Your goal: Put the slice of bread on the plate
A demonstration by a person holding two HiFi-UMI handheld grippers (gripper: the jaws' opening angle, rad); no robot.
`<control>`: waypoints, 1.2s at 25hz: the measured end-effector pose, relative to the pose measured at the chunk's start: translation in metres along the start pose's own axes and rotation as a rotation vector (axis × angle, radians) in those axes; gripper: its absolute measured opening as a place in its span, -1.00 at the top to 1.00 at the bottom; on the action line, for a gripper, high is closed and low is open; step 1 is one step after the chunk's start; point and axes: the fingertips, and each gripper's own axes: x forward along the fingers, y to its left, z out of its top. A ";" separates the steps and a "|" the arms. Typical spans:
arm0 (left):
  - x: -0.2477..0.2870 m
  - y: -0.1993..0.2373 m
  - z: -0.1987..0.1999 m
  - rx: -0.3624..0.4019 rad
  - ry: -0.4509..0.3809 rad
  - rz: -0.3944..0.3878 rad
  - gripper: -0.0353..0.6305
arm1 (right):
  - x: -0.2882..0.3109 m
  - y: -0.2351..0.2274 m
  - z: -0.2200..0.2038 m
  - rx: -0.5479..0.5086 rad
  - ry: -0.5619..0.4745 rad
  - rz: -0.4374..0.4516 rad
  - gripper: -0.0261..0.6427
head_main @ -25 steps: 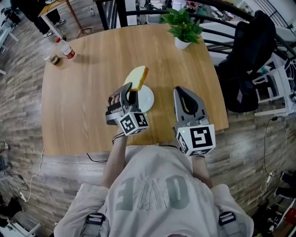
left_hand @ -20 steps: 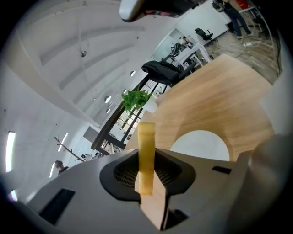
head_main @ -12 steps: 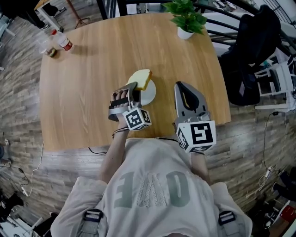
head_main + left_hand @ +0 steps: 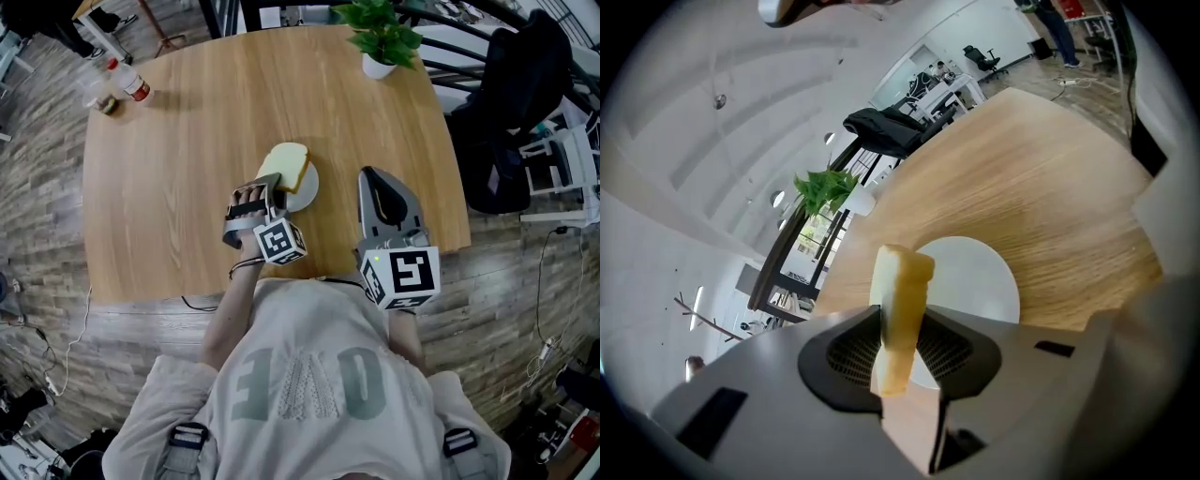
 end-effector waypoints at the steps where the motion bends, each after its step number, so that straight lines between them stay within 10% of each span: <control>1: 0.000 -0.001 0.000 -0.002 0.001 -0.007 0.61 | 0.000 0.000 0.000 0.000 0.000 0.000 0.86; 15: -0.004 -0.032 -0.002 -0.062 0.030 -0.194 0.32 | 0.000 0.007 -0.001 0.003 -0.003 0.020 0.86; 22: -0.008 -0.036 -0.001 -0.213 0.021 -0.298 0.02 | -0.003 0.005 -0.003 0.007 -0.005 0.015 0.86; 30: -0.018 -0.008 0.008 -0.312 -0.029 -0.248 -0.23 | -0.004 0.008 -0.004 0.003 -0.007 0.029 0.86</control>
